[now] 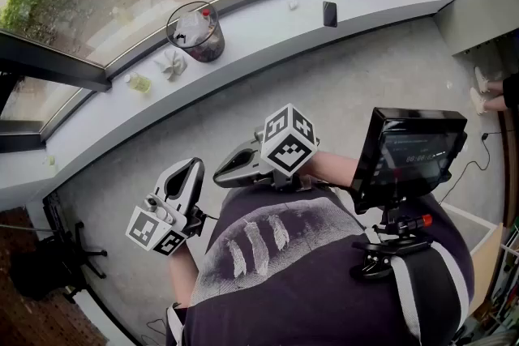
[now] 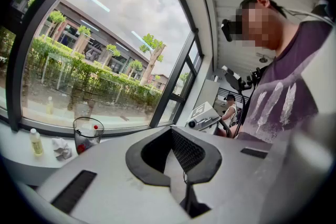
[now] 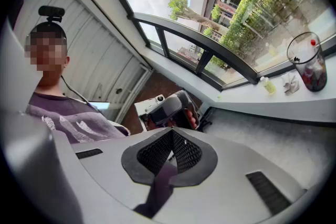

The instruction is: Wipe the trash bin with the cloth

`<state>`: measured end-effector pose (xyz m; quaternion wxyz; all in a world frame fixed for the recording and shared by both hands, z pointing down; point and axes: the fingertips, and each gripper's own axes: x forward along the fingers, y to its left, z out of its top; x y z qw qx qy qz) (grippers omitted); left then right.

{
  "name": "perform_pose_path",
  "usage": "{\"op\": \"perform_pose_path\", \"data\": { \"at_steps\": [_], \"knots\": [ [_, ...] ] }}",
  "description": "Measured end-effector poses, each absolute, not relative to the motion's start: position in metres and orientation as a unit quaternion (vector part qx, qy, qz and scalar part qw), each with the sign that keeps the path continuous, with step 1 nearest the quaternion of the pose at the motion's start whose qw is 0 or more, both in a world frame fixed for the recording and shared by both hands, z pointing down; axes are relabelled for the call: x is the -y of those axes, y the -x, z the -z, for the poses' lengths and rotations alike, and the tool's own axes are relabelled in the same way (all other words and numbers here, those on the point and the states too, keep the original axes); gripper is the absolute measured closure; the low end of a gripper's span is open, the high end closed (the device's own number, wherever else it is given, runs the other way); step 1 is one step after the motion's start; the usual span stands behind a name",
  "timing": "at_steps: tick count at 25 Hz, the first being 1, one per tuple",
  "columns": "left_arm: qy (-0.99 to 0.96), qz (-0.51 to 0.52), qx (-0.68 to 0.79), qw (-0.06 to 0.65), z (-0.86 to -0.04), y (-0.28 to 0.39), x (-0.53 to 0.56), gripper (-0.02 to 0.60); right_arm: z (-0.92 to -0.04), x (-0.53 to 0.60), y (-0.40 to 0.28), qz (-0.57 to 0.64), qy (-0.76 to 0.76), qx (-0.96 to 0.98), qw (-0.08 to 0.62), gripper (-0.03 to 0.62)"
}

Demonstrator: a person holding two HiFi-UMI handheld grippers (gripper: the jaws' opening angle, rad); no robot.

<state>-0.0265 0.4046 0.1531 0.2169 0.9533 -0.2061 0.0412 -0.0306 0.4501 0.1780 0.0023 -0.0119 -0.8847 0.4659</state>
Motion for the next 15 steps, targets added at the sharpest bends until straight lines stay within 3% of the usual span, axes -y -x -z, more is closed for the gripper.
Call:
{"op": "perform_pose_path", "data": {
  "at_steps": [8,15],
  "knots": [
    [-0.966,-0.087,0.130,0.204,-0.164,-0.073,-0.378,0.588,-0.176,-0.436,-0.012,-0.443,0.119,0.888,0.030,0.595],
    [-0.970,-0.044,0.078,0.226,-0.160,-0.074,-0.331,0.588,-0.179,-0.403,-0.003,-0.410,0.156,0.895,0.077,0.595]
  ]
}}
